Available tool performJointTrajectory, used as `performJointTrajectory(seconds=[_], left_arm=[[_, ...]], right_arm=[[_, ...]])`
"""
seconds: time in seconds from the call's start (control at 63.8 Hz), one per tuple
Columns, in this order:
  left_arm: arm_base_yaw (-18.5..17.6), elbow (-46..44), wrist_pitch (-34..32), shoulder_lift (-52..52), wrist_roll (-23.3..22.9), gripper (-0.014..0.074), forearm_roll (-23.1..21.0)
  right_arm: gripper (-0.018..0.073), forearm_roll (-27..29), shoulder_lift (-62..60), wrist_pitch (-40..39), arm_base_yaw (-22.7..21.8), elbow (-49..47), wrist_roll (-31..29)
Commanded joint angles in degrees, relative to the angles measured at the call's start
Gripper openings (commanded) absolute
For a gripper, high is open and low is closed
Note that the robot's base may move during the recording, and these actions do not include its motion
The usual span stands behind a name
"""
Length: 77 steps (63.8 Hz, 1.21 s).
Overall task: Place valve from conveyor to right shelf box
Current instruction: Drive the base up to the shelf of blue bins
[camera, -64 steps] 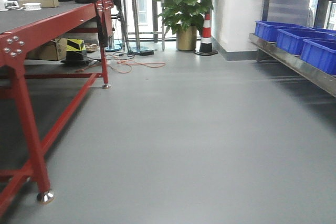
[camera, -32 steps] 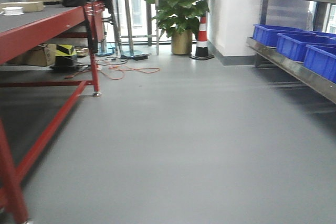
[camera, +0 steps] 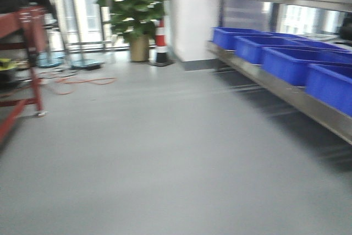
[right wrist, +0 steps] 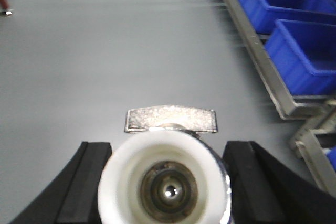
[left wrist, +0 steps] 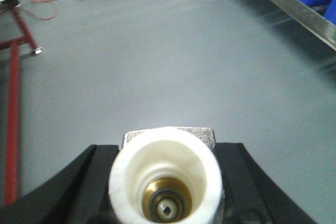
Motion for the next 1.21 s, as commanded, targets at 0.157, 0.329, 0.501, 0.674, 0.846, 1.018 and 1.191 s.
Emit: performJointTrajectory(seconds=[0.157, 0.329, 0.501, 0.674, 0.846, 1.018, 1.191], left_arm=[[-0.3, -0.4, -2.9, -0.7, -0.3, -0.0111, -0.8], [-0.3, -0.4, -2.9, -0.7, -0.3, -0.0111, -0.8], [-0.3, -0.4, -2.9, -0.7, -0.3, -0.0111, -0.8], [-0.3, -0.4, -2.9, -0.7, -0.3, -0.0111, -0.8], [-0.3, -0.4, -2.9, -0.7, -0.3, -0.0111, -0.8], [-0.3, -0.4, -2.9, -0.7, -0.3, -0.0111, -0.8], [-0.3, -0.4, -2.9, -0.7, -0.3, -0.0111, -0.8]], right_arm=[[-0.0153, -0.4, -0.7, -4.0, -0.1, -1.0, -0.6], [-0.0153, -0.4, -0.7, -4.0, -0.1, -1.0, -0.6], [-0.0153, -0.4, -0.7, -4.0, -0.1, -1.0, -0.6], [-0.0153, -0.4, -0.7, -4.0, -0.1, -1.0, -0.6], [-0.0153, -0.4, -0.7, -4.0, -0.1, -1.0, -0.6], [-0.0153, -0.4, -0.7, -4.0, -0.1, -1.0, -0.6], [-0.0153, -0.4, -0.7, -4.0, -0.1, -1.0, -0.6]])
